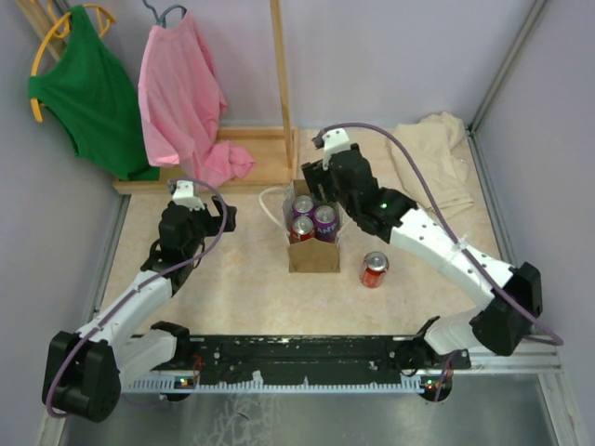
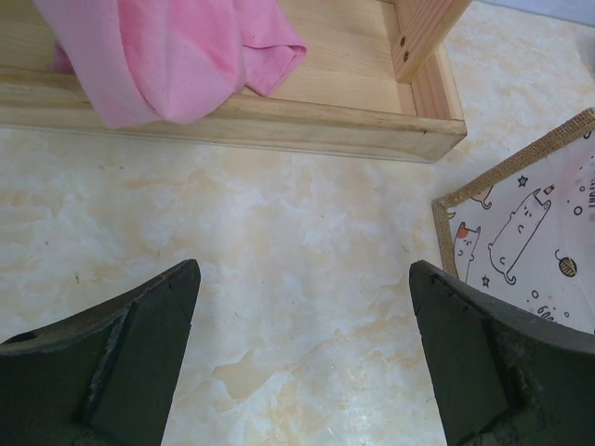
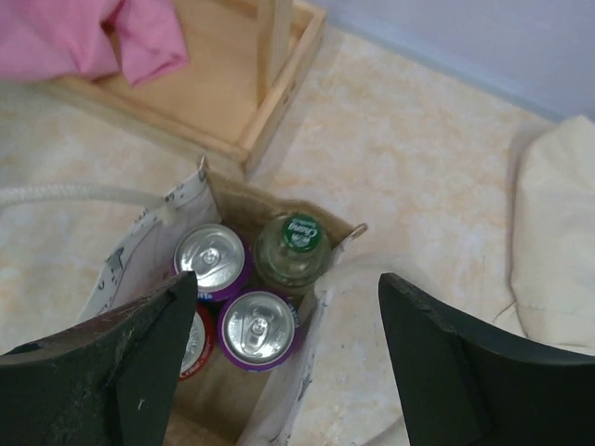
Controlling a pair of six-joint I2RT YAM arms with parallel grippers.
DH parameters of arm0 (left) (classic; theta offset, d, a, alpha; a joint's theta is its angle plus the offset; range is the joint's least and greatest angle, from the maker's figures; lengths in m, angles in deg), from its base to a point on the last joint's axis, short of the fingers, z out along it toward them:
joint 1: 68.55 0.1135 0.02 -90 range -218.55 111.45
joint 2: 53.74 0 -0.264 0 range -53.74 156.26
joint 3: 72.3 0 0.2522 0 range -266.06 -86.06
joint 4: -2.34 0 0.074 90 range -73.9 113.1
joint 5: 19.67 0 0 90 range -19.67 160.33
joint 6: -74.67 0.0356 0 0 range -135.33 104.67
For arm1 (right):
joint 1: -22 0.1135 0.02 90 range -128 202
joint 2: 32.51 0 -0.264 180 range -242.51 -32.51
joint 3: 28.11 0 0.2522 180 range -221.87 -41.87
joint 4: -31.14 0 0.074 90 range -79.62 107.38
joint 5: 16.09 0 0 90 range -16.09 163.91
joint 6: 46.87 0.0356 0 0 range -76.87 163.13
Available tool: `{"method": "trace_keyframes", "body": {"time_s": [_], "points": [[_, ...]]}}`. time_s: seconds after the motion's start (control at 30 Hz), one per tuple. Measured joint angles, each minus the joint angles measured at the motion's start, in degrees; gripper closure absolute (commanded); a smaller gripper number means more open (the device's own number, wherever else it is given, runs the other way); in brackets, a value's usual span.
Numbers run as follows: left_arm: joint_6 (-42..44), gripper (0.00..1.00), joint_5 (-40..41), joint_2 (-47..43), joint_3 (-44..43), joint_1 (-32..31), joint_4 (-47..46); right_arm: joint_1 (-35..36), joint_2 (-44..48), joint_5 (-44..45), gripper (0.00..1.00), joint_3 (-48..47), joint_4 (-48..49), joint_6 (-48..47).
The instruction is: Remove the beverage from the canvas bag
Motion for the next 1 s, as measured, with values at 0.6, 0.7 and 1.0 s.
{"method": "trace_keyframes", "body": {"time_s": [0.6,0.7,1.0], "points": [[0.0,0.0,0.8,0.0,0.0,0.0,0.0,-0.1,-10.5,-10.9,0.35,2.6,-6.3,-1.8],[0.0,0.0,0.8,0.0,0.0,0.0,0.0,-0.5,-10.5,-11.8,0.35,4.4,-6.8,-1.6],[0.0,0.0,0.8,0.3,0.0,0.0,0.0,-2.3,-10.9,-12.9,0.25,6.0,-7.5,-0.3]]}}
